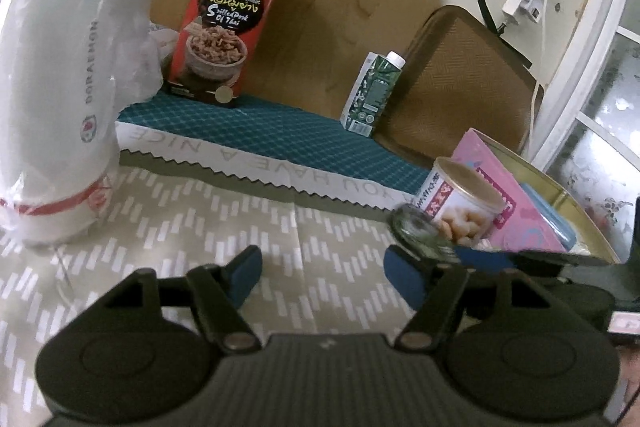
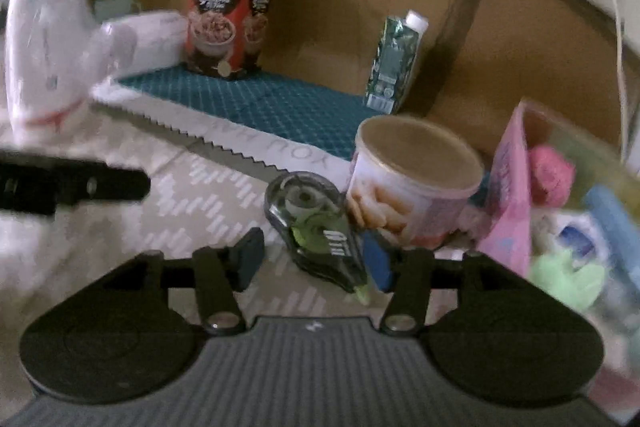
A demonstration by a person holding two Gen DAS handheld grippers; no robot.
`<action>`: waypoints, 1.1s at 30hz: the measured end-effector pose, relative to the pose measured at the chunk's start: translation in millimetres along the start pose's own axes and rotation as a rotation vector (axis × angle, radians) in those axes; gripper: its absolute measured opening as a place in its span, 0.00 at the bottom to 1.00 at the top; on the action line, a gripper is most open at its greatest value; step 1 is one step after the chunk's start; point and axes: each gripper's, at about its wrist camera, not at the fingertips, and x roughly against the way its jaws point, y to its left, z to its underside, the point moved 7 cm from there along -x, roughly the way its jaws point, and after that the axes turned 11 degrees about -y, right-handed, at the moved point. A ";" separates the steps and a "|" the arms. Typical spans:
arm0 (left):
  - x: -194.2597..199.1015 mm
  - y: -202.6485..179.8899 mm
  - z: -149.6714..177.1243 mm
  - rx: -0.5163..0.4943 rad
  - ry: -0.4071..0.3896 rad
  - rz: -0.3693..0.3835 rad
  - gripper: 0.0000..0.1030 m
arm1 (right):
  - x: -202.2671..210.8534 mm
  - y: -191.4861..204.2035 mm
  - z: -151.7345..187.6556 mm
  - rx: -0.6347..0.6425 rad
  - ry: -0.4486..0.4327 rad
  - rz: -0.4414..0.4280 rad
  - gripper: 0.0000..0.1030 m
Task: Organize soft objects
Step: 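Move the right gripper to the green correction-tape dispenser and close on it, then lift the tape dispenser with the right gripper toward the tin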
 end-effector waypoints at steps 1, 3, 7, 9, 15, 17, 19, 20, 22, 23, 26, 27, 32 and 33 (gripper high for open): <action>0.0 0.9 -0.1 0.007 0.001 0.004 0.68 | 1.7 -0.1 1.0 -0.046 0.005 -0.038 0.38; -0.2 2.4 -0.4 0.022 0.002 0.011 0.68 | 8.3 8.4 4.6 -0.040 -0.005 -0.043 0.38; 0.4 2.2 -0.1 0.023 0.002 0.008 0.68 | 34.0 41.0 15.8 -0.032 -0.014 -0.136 0.38; 0.4 1.7 0.2 0.017 0.002 0.005 0.68 | 49.4 55.9 22.1 -0.016 -0.027 -0.169 0.38; 0.9 0.3 1.1 0.005 0.003 0.001 0.68 | 86.9 74.9 41.7 -0.007 -0.043 -0.217 0.38; 0.9 0.2 1.0 0.001 0.004 0.002 0.68 | 96.3 72.0 46.6 -0.035 -0.048 -0.220 0.38; 1.1 -0.7 1.3 -0.001 0.007 0.006 0.68 | 100.5 64.5 47.8 -0.080 -0.048 -0.223 0.38; 1.4 -1.7 1.6 -0.002 0.011 0.016 0.68 | 103.3 59.9 48.7 -0.114 -0.048 -0.225 0.38; 2.0 -5.5 3.4 -0.006 0.030 0.049 0.68 | 103.7 50.3 49.5 -0.188 -0.046 -0.228 0.38; 3.4 -8.6 5.1 -0.010 0.040 0.065 0.68 | 104.5 44.5 50.2 -0.234 -0.046 -0.233 0.38; 13.1 -23.6 15.0 0.016 0.082 0.134 0.68 | 106.0 33.8 52.6 -0.334 -0.053 -0.240 0.38; 16.3 -28.8 18.7 0.030 0.098 0.156 0.68 | 106.8 30.8 53.5 -0.360 -0.056 -0.244 0.38; 27.1 -58.3 32.7 0.052 0.208 0.220 0.64 | 109.0 22.9 56.6 -0.446 -0.069 -0.279 0.38; 28.0 -63.5 35.8 0.050 0.223 0.232 0.63 | 109.5 23.3 56.9 -0.448 -0.075 -0.282 0.38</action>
